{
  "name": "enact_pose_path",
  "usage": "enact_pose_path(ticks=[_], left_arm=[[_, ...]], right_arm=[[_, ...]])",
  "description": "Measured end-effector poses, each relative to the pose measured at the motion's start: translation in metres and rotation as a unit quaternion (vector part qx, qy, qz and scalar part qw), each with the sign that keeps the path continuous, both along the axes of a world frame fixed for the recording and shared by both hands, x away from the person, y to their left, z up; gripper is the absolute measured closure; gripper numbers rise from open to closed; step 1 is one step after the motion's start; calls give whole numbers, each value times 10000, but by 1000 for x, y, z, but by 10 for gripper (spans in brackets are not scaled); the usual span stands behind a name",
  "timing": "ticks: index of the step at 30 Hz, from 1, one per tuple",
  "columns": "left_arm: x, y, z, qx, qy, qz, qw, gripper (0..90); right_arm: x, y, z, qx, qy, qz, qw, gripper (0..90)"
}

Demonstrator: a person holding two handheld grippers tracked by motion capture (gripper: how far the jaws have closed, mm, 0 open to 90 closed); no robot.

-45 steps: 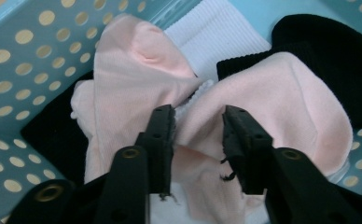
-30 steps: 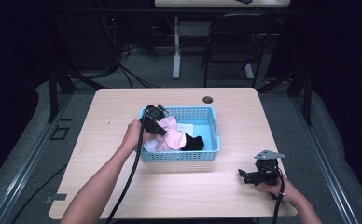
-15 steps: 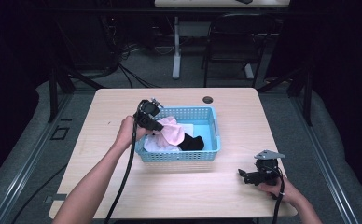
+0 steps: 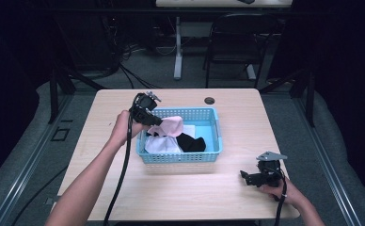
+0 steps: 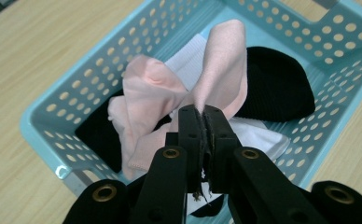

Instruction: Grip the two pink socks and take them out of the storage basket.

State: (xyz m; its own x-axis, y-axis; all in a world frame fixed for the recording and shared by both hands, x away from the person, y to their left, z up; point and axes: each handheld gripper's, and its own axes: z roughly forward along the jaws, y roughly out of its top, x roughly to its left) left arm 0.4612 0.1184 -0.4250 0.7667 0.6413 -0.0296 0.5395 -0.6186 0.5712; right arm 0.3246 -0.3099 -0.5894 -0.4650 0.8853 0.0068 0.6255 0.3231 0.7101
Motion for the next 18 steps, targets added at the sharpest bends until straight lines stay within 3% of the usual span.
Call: enact_pose_path(ticks=[18], left_arm=[[-5, 21, 37, -147, -322, 109, 9993, 869]], right_arm=[[0, 0, 0, 0, -1, 1, 10000, 0]])
